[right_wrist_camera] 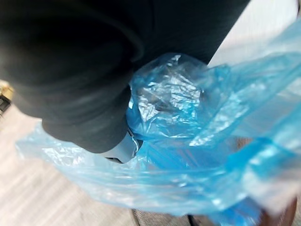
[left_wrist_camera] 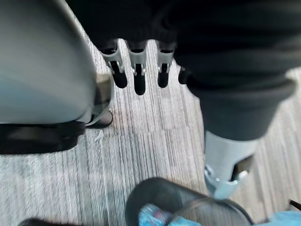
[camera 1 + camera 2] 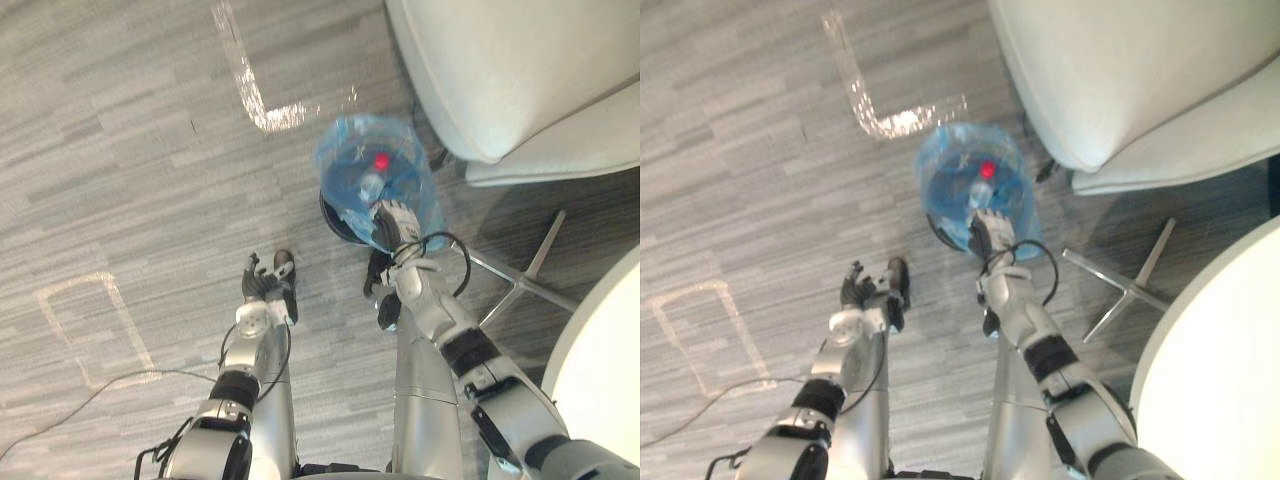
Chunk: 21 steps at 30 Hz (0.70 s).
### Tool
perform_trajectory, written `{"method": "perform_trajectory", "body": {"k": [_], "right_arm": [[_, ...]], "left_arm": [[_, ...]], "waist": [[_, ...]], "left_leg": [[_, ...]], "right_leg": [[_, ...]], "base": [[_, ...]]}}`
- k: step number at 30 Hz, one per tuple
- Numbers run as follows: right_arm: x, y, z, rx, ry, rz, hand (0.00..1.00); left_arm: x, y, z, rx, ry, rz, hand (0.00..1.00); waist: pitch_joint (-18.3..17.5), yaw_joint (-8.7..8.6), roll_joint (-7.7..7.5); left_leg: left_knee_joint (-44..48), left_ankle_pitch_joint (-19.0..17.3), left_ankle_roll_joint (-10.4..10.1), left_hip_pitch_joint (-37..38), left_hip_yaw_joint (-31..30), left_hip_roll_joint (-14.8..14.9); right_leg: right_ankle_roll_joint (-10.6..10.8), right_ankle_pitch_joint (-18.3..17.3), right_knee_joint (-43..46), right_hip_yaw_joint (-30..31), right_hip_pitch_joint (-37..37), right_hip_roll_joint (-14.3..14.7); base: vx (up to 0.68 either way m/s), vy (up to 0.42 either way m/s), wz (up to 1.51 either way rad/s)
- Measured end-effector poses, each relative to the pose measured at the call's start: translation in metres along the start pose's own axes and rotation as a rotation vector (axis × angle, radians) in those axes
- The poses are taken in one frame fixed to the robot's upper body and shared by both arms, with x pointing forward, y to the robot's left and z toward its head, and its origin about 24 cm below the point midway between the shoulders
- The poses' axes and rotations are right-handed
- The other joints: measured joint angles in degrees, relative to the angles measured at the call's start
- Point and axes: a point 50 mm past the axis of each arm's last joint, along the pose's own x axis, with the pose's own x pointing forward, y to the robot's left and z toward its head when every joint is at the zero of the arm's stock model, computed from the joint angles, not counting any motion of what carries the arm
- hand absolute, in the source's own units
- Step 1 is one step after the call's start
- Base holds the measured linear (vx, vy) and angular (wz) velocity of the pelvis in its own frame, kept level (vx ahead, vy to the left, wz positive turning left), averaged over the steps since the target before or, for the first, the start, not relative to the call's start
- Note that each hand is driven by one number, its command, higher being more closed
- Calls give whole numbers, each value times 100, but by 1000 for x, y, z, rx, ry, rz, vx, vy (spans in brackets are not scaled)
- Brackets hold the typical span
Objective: Gather rubbish on tea table into small bin, then transfer packed bag to large trash can.
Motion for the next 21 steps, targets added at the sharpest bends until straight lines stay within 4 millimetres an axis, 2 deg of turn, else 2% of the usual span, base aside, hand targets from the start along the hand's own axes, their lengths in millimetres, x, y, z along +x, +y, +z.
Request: {"method": "perform_trajectory", "body": {"k": [3, 9, 12, 16, 21], "right_arm": [[-21, 14, -2, 61, 29, 31, 100], [-48, 37, -1, 153, 64, 110, 100], [-64, 49, 4, 207, 71, 162, 100], [-85, 66, 2, 248, 110, 242, 100], [-99, 79, -5, 281, 151, 327, 100]], "left_arm": [[-9, 9, -22, 39, 63, 12, 0], [-26, 23, -60, 86, 187, 42, 0], [-36, 29, -78, 120, 245, 35, 0], [-48, 27, -96, 212, 300, -17, 0], [-55, 25, -106, 329, 315, -83, 0]], "waist": [[-128, -24, -200], [-315, -68, -350], [-536, -103, -368], [-867, -115, -400], [-1271, -170, -381]], "left_leg": [[-384, 45, -9, 710, 31, -52], [-1010, 135, -16, 1965, 146, -124], [-1318, 139, -8, 2560, 225, -149], [-1893, 244, 11, 3326, 368, -164], [-2986, 668, -11, 4174, 515, -295]], "right_leg": [[19, 2, -323, -21, 683, -9], [102, 57, -903, -18, 1905, -13], [145, 86, -1228, 1, 2486, -9], [201, 241, -1835, 49, 3219, 46], [276, 759, -2984, 156, 4017, 133]], "base": [[51, -1, 7], [72, 21, 2], [85, 23, -5], [116, 19, -9], [108, 9, -11]]}}
